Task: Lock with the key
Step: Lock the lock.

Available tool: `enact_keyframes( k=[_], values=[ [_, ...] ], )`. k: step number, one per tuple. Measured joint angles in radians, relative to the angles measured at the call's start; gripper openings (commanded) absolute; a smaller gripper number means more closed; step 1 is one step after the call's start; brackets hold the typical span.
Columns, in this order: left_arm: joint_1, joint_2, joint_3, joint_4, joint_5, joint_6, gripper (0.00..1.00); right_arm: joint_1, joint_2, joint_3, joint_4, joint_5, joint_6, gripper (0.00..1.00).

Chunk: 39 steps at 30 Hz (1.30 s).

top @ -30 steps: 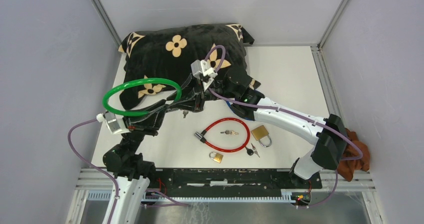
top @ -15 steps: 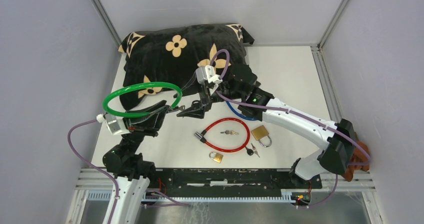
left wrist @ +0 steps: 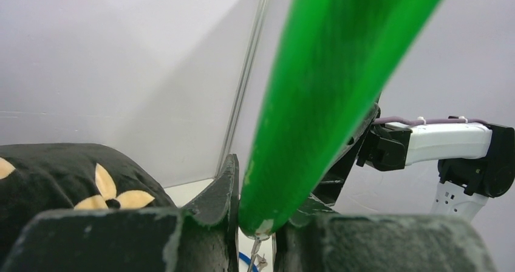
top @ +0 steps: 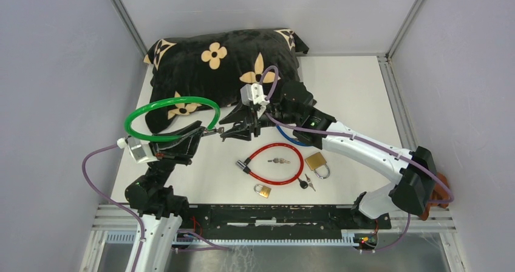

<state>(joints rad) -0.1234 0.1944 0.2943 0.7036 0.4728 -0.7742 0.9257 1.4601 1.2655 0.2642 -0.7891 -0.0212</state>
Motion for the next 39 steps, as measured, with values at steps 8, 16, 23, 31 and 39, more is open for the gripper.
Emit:
enact_keyframes(
  k=[8,16,23,31,39],
  values=[
    [0.004,0.004,0.001,-0.01,0.0,-0.004,0.02,0.006,0.019,-0.007,-0.004,0.027,-0.01,0.41],
    [0.005,0.004,0.002,-0.018,-0.001,-0.007,0.02,0.021,0.028,-0.018,-0.005,0.04,-0.019,0.21],
    [0.006,0.007,0.002,-0.037,-0.027,-0.027,0.02,0.03,0.028,-0.019,-0.008,0.088,-0.038,0.02],
    [0.016,0.024,0.004,-0.085,-0.072,-0.082,0.02,0.072,0.027,-0.019,-0.025,0.241,-0.113,0.0],
    [0.024,0.066,0.004,-0.108,-0.095,-0.142,0.02,0.138,0.006,-0.073,0.005,0.453,-0.24,0.0]
  ],
)
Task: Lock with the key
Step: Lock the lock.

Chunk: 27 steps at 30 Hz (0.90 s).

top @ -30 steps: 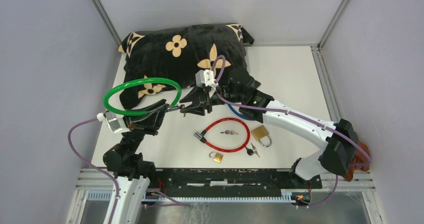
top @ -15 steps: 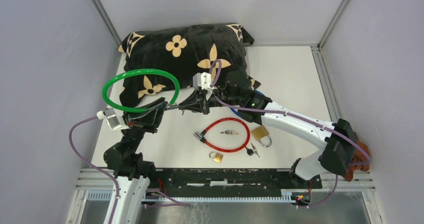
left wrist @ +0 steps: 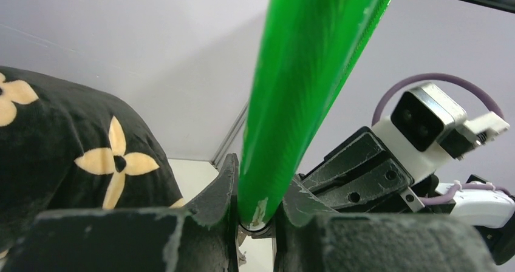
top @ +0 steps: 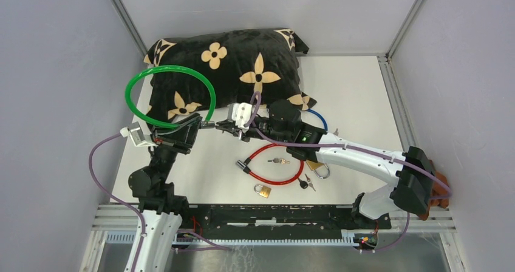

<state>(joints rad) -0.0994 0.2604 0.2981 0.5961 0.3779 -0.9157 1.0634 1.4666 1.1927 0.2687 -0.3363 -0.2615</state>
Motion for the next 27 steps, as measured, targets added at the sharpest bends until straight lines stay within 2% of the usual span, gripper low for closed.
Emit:
enact_keyframes(
  k=[6,11,19,23,27],
  values=[
    [0.003,0.006,0.0,-0.01,-0.001,-0.011,0.02,0.023,-0.005,-0.025,0.029,0.048,-0.113,0.0],
    [0.004,0.005,0.0,0.006,0.0,-0.004,0.02,0.03,-0.011,-0.04,0.047,0.05,-0.183,0.29],
    [0.013,-0.008,0.0,0.042,0.049,0.012,0.02,0.043,-0.037,-0.047,0.036,0.062,-0.298,0.55],
    [0.013,-0.01,0.0,0.053,0.066,0.012,0.02,0.043,-0.073,-0.05,-0.006,0.076,-0.323,0.58],
    [0.013,-0.01,0.0,0.058,0.071,0.012,0.02,0.043,-0.085,-0.049,-0.047,0.085,-0.323,0.54]
  ],
)
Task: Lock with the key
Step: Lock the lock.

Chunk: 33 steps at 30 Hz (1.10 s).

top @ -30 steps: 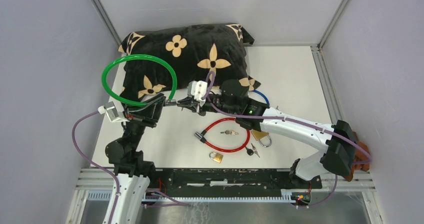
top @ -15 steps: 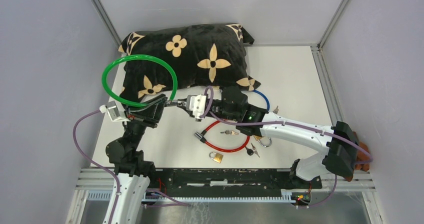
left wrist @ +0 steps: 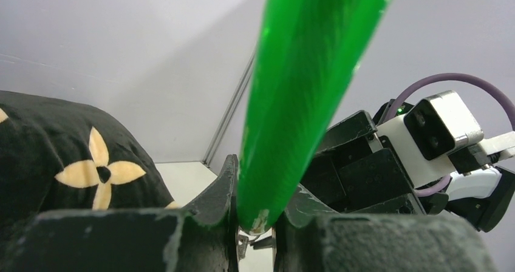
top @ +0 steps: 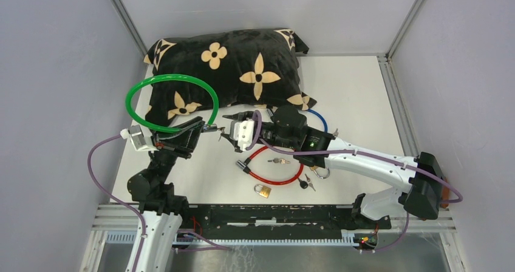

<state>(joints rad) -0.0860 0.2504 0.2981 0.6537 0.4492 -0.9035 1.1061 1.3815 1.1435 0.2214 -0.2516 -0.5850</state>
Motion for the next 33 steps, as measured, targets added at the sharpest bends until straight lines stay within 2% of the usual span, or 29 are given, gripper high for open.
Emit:
enact_keyframes(
  k=[4,10,12,17,21,28,30,33],
  values=[
    [0.001,0.0,0.0,0.0,0.0,0.0,0.02,0.0,0.005,0.001,-0.037,-0.002,0.01,0.43],
    [0.001,0.0,0.0,0.0,0.0,0.0,0.02,0.001,0.019,0.015,-0.051,-0.002,0.032,0.42],
    [0.001,0.0,0.0,0.0,0.0,0.0,0.02,0.002,0.024,0.024,-0.051,-0.007,0.039,0.39],
    [0.002,0.0,0.0,0.0,-0.001,0.0,0.02,0.007,0.042,0.051,-0.052,-0.018,0.054,0.1],
    [0.005,0.0,0.0,-0.001,-0.001,0.006,0.02,0.012,0.055,0.055,-0.062,-0.032,0.064,0.0],
    [0.006,0.0,0.0,-0.001,0.002,0.008,0.02,0.027,0.062,0.055,-0.068,-0.024,0.076,0.02],
    [0.006,0.0,0.0,0.0,0.002,0.008,0.02,0.03,0.062,0.055,-0.067,-0.018,0.077,0.16],
    [0.006,-0.001,0.0,-0.002,0.002,0.008,0.02,0.032,0.062,0.055,-0.062,-0.011,0.087,0.48]
  ],
)
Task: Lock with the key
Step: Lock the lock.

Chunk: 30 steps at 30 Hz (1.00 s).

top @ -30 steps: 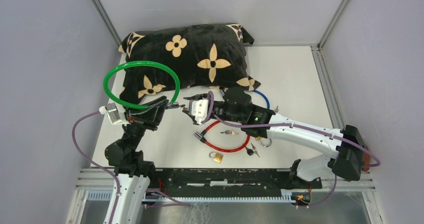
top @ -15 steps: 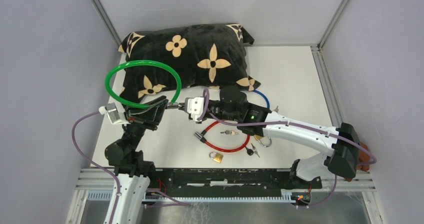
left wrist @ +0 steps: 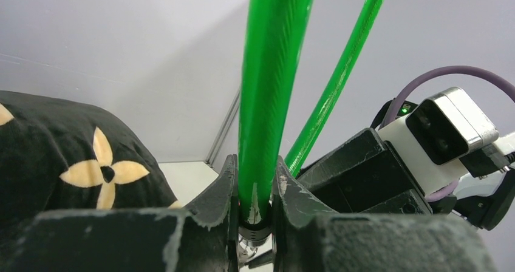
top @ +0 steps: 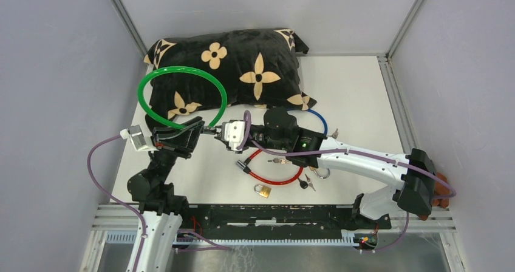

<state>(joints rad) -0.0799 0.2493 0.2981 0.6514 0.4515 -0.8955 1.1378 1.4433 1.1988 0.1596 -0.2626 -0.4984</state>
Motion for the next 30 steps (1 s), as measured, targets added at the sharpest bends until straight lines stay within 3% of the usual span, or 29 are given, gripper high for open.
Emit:
enact_keyframes(
  k=[2,5,10,15,17,20,22,23,30],
  values=[
    [0.0,-0.003,0.0,-0.004,0.0,0.0,0.02,0.0,0.0,0.0,0.014,0.009,0.002,0.61],
    [0.0,-0.01,0.0,-0.004,0.0,0.004,0.02,-0.001,-0.009,-0.004,0.038,0.026,0.004,0.69],
    [0.0,-0.017,0.0,0.009,0.004,0.024,0.02,-0.025,-0.038,-0.025,0.089,-0.01,0.078,0.71],
    [0.0,-0.022,0.0,0.01,0.017,0.032,0.02,-0.107,-0.037,-0.029,0.231,-0.169,0.288,0.7],
    [0.0,-0.023,0.0,0.01,0.024,0.032,0.02,-0.132,-0.031,-0.026,0.293,-0.227,0.372,0.63],
    [0.0,-0.023,0.0,0.01,0.031,0.033,0.02,-0.135,0.011,0.008,0.374,-0.291,0.486,0.23],
    [0.0,-0.023,0.0,0.01,0.032,0.034,0.02,-0.132,0.027,0.02,0.395,-0.304,0.515,0.04],
    [0.0,-0.023,-0.002,0.009,0.029,0.039,0.02,-0.132,0.037,0.026,0.404,-0.321,0.549,0.0],
    [0.001,-0.041,-0.008,0.01,0.031,0.044,0.02,-0.155,0.044,0.031,0.446,-0.365,0.661,0.0]
  ],
)
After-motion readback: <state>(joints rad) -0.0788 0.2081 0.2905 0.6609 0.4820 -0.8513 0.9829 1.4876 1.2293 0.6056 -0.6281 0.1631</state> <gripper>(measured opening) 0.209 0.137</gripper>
